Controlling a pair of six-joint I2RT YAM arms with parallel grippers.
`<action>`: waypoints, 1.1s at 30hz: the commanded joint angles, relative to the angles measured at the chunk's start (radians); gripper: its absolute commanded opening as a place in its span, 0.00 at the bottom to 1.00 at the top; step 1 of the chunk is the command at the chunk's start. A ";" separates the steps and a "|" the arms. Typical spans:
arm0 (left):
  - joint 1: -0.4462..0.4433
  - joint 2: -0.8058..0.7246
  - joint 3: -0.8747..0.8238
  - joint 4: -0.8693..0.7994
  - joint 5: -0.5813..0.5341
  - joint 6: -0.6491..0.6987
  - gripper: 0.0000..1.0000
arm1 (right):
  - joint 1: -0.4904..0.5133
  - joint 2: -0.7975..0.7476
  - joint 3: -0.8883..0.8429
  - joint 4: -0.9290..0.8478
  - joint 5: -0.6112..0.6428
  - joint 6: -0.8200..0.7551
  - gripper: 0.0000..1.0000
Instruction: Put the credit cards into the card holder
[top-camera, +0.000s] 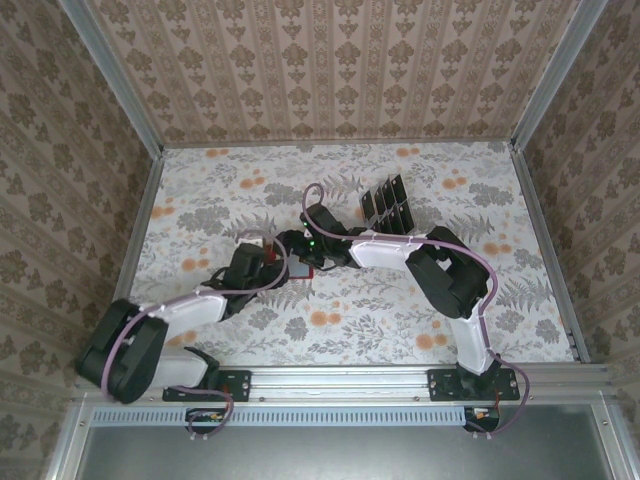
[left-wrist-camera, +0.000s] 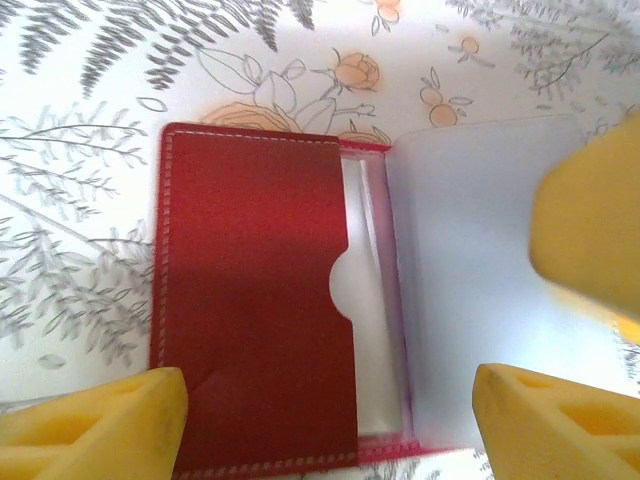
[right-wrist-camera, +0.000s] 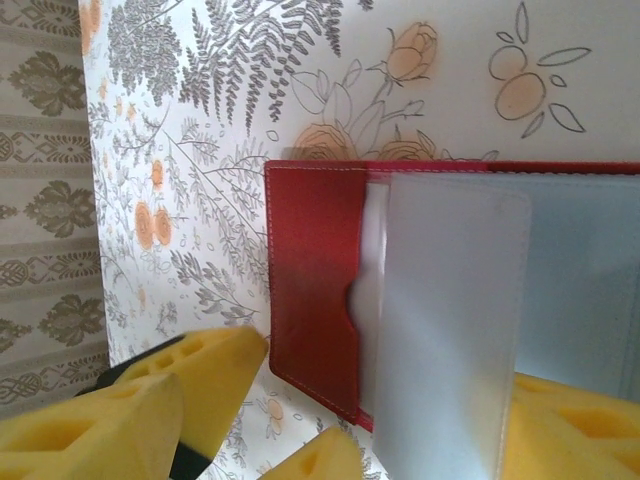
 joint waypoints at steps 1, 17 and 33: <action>-0.007 -0.107 -0.036 -0.064 -0.047 -0.058 0.78 | 0.009 -0.007 0.045 -0.022 -0.010 -0.004 0.78; 0.001 -0.285 -0.053 -0.162 -0.167 -0.104 0.78 | 0.063 0.142 0.246 -0.100 -0.030 -0.011 0.78; 0.001 -0.329 -0.045 -0.201 -0.188 -0.106 0.78 | 0.065 0.199 0.302 -0.113 -0.059 -0.021 0.78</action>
